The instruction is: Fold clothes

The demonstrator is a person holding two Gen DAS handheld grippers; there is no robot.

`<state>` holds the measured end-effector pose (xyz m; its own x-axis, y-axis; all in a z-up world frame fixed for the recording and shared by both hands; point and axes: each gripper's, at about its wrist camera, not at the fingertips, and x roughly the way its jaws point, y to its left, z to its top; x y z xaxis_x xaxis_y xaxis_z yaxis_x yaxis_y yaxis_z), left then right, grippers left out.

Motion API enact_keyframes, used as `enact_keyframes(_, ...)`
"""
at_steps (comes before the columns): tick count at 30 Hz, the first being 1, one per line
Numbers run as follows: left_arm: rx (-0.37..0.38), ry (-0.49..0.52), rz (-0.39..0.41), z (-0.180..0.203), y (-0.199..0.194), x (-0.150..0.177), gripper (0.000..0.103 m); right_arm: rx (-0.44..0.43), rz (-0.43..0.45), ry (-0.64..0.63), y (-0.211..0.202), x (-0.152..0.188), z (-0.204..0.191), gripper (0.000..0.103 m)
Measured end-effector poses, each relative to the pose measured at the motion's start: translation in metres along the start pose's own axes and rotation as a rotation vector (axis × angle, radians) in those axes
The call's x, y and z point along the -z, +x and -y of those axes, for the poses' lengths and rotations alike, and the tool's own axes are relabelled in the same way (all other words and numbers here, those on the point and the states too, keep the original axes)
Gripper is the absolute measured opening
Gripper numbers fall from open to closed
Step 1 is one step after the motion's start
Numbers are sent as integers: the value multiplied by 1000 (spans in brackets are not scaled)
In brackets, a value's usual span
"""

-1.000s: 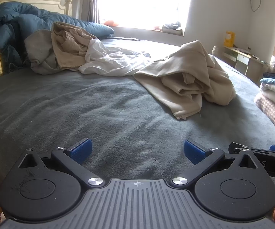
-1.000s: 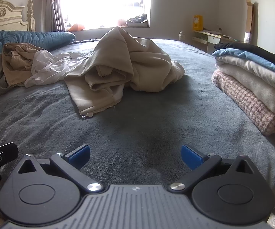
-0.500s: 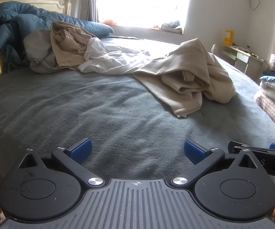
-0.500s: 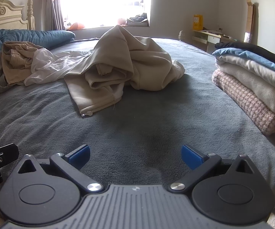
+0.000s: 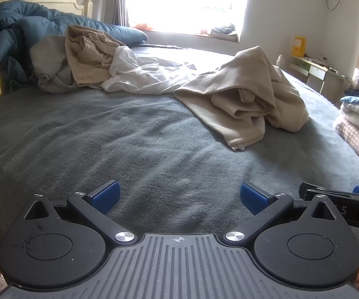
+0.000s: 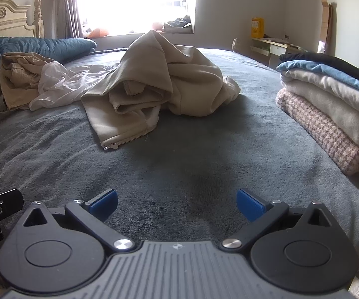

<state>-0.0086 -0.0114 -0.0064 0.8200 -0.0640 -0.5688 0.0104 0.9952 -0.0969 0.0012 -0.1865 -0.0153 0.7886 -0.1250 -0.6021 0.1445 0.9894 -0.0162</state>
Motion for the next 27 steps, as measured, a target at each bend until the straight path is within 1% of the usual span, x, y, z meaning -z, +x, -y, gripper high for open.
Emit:
enact_keyframes(7, -5, 9, -6, 0, 12, 3, 103, 2, 39, 6, 10, 4, 9, 103)
enact_keyframes(11, -16, 17, -10, -1, 27, 6, 103, -1, 66, 9, 18, 5, 16, 103)
enact_keyframes(15, -8, 34, 13, -1, 43, 4, 103, -4, 93, 12, 26, 7, 22, 103)
enact_keyframes(19, 77, 32, 68, 2, 58, -14, 103, 10, 171, 20, 33, 1, 40, 103)
enact_keyframes(22, 155, 46, 124, 13, 73, -40, 103, 37, 233, 22, 43, -10, 57, 103)
enact_keyframes(24, 197, 74, 158, 28, 86, -62, 103, 46, 254, 23, 54, -20, 68, 103)
enact_keyframes(27, 258, 119, 207, 52, 108, -97, 103, 36, 254, 19, 76, -36, 83, 103)
